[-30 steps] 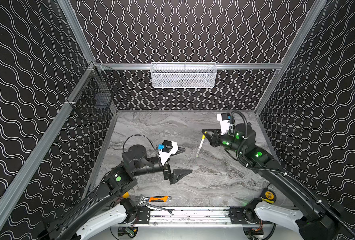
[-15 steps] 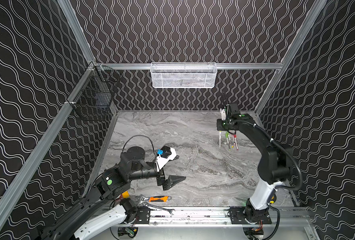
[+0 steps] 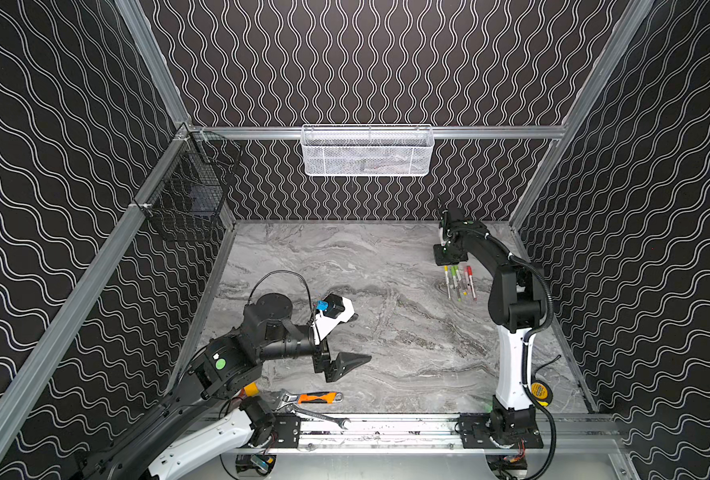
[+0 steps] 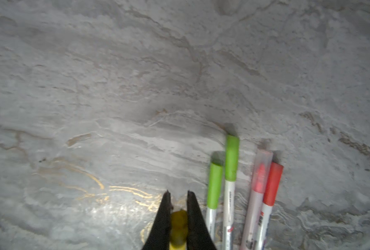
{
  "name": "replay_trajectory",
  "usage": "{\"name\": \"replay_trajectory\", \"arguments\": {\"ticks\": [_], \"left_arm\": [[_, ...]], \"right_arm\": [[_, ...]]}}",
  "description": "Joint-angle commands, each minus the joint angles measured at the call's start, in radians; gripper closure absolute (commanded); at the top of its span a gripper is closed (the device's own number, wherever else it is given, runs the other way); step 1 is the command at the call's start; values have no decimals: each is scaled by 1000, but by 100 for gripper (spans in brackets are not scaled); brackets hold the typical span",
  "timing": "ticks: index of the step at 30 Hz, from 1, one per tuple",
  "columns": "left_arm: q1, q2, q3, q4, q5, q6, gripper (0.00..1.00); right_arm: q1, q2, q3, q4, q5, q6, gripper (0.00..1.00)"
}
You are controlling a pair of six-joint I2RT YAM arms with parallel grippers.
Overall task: Insert the pens into the pen caps
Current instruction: 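Carry the capped marker with the right gripper to the row of markers and lower it, then open the right gripper beside the markers and lift it away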
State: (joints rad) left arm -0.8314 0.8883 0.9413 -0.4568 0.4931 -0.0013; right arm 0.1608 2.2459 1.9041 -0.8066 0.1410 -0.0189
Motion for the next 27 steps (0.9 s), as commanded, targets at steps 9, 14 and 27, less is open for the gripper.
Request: {"name": "replay_trajectory", "arguments": {"ticks": [9,14,27], "left_arm": [[2,4,-15,46,-6,3,1],[2,0,-17,46,-9,1,1],[2,-6,-28,54,-9,-10,1]], "right_arm": [[-59,61,18,44,-7,-18,88],[-66,76,29,39,-16,-15,79],[-66,60,0,44,-1,-23,68]]}}
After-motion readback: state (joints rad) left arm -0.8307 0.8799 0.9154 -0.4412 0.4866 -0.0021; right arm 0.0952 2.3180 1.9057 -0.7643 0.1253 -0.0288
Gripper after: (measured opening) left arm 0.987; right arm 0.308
